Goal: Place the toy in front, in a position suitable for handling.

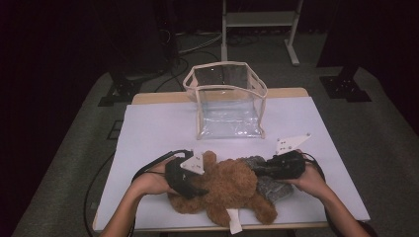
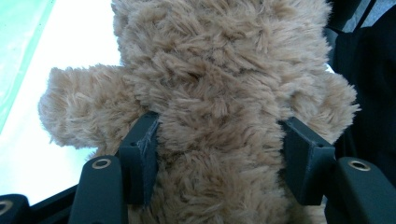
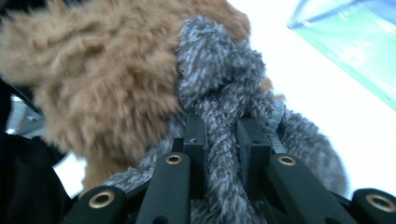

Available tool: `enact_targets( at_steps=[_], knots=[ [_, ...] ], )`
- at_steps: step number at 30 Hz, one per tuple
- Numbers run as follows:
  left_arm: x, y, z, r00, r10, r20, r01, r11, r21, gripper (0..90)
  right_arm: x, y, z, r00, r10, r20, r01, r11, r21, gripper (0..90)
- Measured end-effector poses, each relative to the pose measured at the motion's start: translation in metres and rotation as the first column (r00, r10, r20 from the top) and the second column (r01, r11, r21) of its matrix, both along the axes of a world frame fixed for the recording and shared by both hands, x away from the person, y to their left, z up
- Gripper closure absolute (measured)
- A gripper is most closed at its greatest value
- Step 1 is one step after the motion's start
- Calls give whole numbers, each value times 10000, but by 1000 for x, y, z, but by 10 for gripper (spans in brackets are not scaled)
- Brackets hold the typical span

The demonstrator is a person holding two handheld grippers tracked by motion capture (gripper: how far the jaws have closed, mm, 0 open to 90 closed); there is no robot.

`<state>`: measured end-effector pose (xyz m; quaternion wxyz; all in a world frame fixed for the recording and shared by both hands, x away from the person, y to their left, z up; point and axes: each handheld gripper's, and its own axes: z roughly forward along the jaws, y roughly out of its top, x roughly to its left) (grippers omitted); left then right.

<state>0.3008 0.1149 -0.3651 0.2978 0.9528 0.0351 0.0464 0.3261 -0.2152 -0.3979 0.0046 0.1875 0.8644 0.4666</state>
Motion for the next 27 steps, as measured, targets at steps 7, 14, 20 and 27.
enact_targets(
  at_steps=[7,14,20,27],
  knots=[
    [-1,2,-2,9999,-128,-75,127,9999,-92,372,-1,2,-10,10000,-31,13,32,9980,-631,762],
    [-2,2,-2,9999,-103,-94,101,9999,-122,372,5,-20,-14,9957,-910,149,921,9892,-1142,761],
    [-3,-1,-2,9994,-329,-56,329,9995,6,371,10,-10,3,9987,-502,71,503,9985,-195,760],
    [-7,1,-2,9979,-637,-80,637,9980,5,371,14,15,8,9997,-40,258,47,9997,-246,758]
  ],
)
